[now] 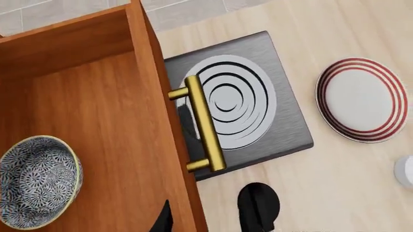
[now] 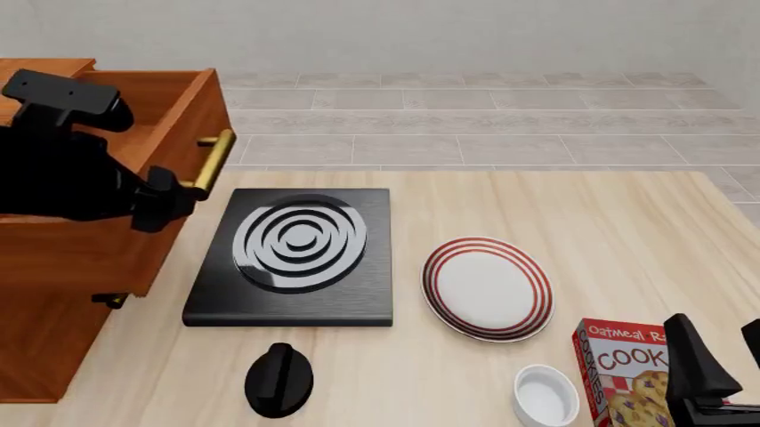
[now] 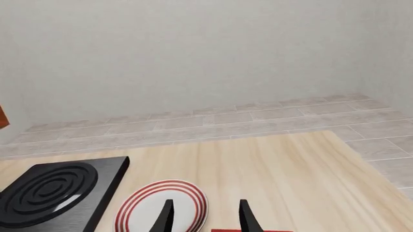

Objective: Pick the akita bowl in the top layer of the wooden cabinet and place it on the plate.

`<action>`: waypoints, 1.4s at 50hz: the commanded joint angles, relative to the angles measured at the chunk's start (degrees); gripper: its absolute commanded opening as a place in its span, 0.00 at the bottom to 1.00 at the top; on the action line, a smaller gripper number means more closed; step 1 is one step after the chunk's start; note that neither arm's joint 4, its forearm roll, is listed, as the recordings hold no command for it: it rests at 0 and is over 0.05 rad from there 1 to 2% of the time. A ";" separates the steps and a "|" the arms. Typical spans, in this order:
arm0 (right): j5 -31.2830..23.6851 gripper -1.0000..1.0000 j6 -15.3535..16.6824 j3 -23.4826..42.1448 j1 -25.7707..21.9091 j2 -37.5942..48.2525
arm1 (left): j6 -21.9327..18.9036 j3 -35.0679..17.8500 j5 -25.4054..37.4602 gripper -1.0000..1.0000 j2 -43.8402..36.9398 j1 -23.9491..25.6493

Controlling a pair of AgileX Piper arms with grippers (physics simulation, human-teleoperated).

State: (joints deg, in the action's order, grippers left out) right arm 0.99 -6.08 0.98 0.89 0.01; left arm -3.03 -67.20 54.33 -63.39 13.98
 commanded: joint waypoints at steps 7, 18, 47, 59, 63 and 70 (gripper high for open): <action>-0.09 1.00 0.11 0.07 -0.01 0.00 | -0.07 -1.53 -0.39 1.00 -1.40 3.91; -0.04 1.00 0.06 0.03 -0.03 0.00 | 0.24 -2.65 -0.19 1.00 -1.98 5.28; -0.03 1.00 0.10 0.02 0.01 0.00 | 2.23 -5.90 0.63 1.00 -3.19 8.56; 0.05 1.00 0.05 -0.02 -0.06 0.00 | 1.61 -11.39 3.36 1.00 -3.59 7.44; 0.09 1.00 0.02 -0.02 -0.07 0.00 | 1.80 -13.70 4.25 1.00 -3.95 7.52; 0.10 1.00 -0.04 0.00 -0.02 0.00 | 1.81 -16.02 5.14 1.00 -4.15 7.40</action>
State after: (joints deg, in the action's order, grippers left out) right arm 1.04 -6.09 0.99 0.86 0.01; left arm -1.17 -79.35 58.16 -67.25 21.25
